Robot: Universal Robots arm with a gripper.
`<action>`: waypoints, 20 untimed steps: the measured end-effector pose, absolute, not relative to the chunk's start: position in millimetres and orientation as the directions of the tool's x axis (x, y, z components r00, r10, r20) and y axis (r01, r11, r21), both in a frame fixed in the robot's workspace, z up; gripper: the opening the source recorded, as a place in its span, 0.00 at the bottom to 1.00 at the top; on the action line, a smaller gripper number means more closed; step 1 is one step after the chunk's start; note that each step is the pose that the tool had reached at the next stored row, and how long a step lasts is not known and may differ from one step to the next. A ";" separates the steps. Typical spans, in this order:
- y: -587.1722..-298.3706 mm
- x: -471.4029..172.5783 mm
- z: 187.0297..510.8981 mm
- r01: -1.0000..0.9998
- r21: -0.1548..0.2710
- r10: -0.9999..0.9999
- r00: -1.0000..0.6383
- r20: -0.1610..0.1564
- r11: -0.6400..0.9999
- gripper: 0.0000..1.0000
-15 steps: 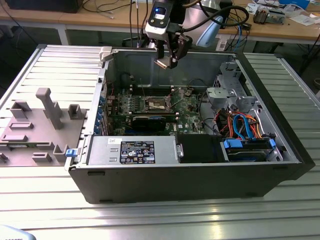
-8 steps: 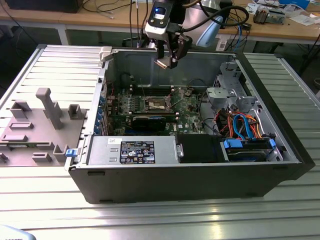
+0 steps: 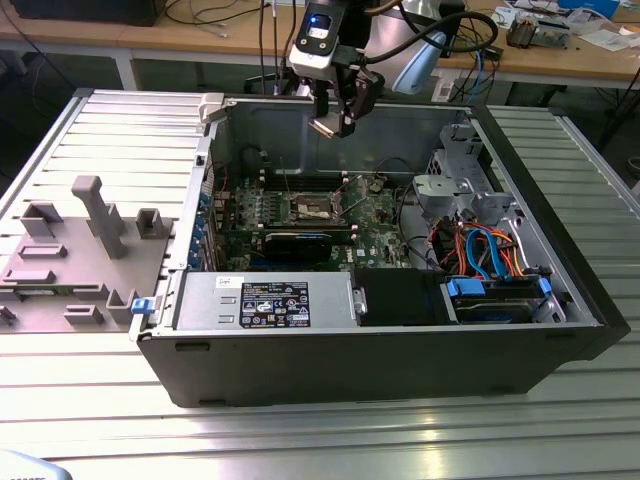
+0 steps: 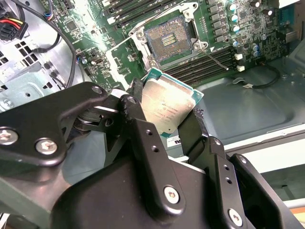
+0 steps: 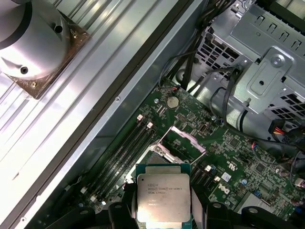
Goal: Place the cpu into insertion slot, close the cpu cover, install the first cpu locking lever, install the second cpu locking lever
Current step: 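Place the cpu into insertion slot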
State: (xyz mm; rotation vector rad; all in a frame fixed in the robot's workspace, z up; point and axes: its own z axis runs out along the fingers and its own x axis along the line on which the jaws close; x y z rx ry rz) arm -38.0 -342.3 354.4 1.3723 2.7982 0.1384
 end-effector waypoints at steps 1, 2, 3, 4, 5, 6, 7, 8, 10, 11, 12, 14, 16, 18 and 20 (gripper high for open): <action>-342.3 -38.0 354.4 0.789 0.089 0.791 -0.612 0.019 0.608 0.55; -342.3 -38.0 354.4 0.789 0.089 0.791 -0.611 0.019 0.608 0.55; -342.3 -38.0 354.4 0.790 0.089 0.792 -0.611 0.019 0.607 0.55; -342.3 -38.0 354.4 0.790 0.089 0.792 -0.610 0.019 0.606 0.55; -342.3 -38.0 354.4 0.791 0.089 0.793 -0.609 0.019 0.606 0.55; -342.3 -38.0 354.4 0.791 0.089 0.793 -0.609 0.019 0.605 0.55; -342.3 -38.0 354.4 0.791 0.089 0.793 -0.608 0.019 0.605 0.55; -342.3 -38.0 354.4 0.792 0.089 0.794 -0.608 0.019 0.604 0.55; -342.3 -38.0 354.4 0.793 0.089 0.795 -0.606 0.019 0.602 0.55; -342.3 -38.0 354.4 0.794 0.089 0.796 -0.605 0.019 0.602 0.55; -342.3 -38.0 354.4 0.794 0.089 0.796 -0.605 0.019 0.601 0.55; -342.3 -38.0 354.4 0.795 0.089 0.797 -0.603 0.019 0.600 0.55; -342.3 -38.0 354.4 0.796 0.089 0.798 -0.602 0.019 0.598 0.55; -342.3 -38.0 354.4 0.797 0.089 0.799 -0.601 0.019 0.597 0.55; -342.3 -38.0 354.4 0.798 0.089 0.800 -0.599 0.019 0.596 0.55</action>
